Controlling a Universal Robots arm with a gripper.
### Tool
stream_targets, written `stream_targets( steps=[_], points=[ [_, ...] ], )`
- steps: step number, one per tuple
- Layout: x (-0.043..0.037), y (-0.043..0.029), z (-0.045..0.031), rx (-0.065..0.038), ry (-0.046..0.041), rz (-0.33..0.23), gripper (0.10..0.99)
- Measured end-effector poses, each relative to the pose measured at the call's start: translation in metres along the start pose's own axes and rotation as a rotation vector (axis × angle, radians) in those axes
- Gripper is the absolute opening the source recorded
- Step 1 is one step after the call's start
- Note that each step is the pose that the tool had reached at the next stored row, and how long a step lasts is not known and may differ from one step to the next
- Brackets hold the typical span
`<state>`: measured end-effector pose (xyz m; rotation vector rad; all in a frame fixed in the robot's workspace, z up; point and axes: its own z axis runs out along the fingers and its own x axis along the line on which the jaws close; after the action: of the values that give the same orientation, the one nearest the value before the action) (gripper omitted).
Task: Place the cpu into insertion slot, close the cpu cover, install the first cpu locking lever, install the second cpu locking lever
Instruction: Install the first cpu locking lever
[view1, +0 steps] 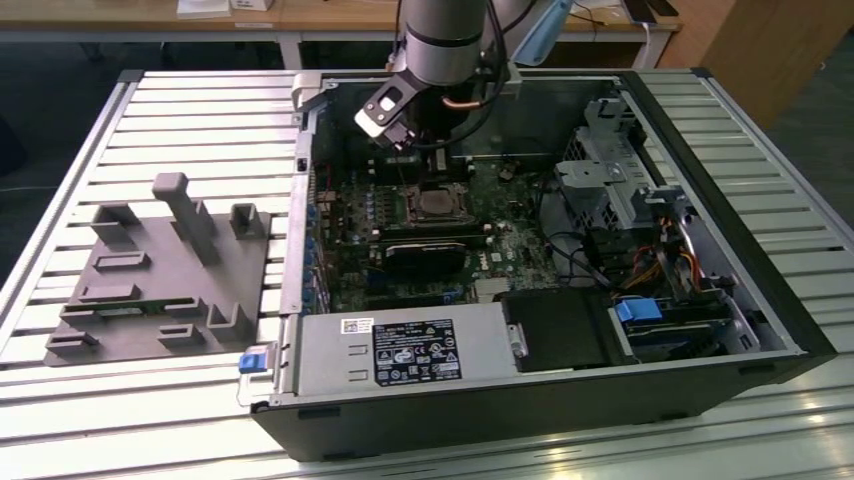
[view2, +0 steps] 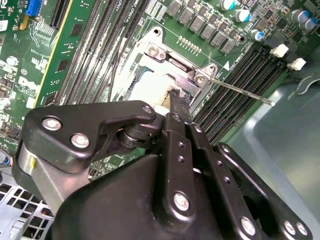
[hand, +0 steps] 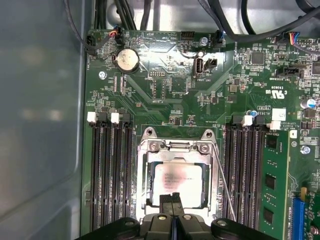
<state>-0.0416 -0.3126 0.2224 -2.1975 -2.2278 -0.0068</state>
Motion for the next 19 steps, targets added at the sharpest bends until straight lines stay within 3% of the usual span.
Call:
stream_targets(
  steps=[19],
  points=[
    [0.0001, 0.0, -0.0082, 0.0, 0.0001, 0.0, 0.106]
  ],
)
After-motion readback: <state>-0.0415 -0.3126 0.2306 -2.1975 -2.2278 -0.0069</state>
